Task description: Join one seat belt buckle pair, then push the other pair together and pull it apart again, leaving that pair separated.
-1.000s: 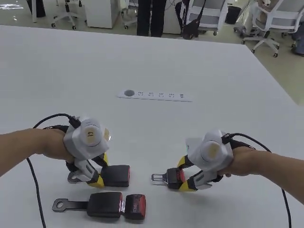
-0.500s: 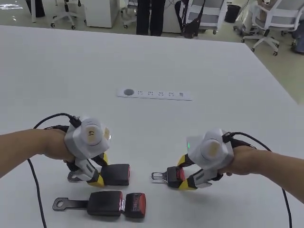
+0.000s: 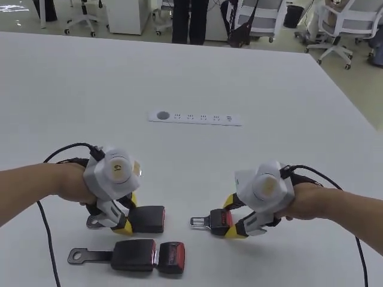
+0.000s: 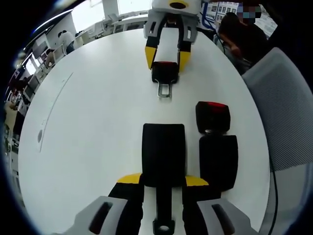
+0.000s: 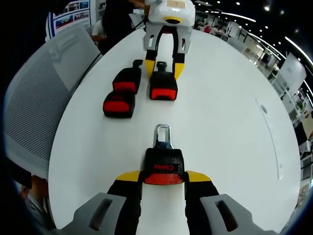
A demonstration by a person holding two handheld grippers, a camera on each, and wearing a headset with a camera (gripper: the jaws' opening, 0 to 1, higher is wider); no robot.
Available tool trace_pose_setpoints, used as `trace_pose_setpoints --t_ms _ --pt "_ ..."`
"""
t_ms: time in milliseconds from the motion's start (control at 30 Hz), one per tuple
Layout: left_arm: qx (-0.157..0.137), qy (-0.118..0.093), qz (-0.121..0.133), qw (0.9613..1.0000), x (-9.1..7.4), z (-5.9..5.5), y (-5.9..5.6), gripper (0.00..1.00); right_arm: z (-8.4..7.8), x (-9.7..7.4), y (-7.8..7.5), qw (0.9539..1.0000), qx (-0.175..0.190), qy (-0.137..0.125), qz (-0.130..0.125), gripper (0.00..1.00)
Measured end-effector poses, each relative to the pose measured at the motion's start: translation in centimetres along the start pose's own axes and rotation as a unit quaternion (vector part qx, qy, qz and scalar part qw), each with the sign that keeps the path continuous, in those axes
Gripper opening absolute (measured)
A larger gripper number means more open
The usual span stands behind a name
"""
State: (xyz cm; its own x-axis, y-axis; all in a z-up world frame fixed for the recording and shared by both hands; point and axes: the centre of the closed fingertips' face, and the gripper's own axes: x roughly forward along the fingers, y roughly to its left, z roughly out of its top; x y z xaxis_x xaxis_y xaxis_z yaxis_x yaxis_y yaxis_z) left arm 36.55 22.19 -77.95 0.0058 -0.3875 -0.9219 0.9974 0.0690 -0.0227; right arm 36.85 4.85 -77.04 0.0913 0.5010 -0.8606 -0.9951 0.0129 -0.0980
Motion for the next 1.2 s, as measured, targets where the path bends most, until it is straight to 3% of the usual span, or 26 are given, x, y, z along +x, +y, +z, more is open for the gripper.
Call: trace_pose_setpoints --t_ms 1200 --pt "0.0 0.023 -0.003 0.9997 -0.1 -0.1 0.1 0.31 3.7 1.8 0.3 0.9996 0.0 -0.029 0.001 0.3"
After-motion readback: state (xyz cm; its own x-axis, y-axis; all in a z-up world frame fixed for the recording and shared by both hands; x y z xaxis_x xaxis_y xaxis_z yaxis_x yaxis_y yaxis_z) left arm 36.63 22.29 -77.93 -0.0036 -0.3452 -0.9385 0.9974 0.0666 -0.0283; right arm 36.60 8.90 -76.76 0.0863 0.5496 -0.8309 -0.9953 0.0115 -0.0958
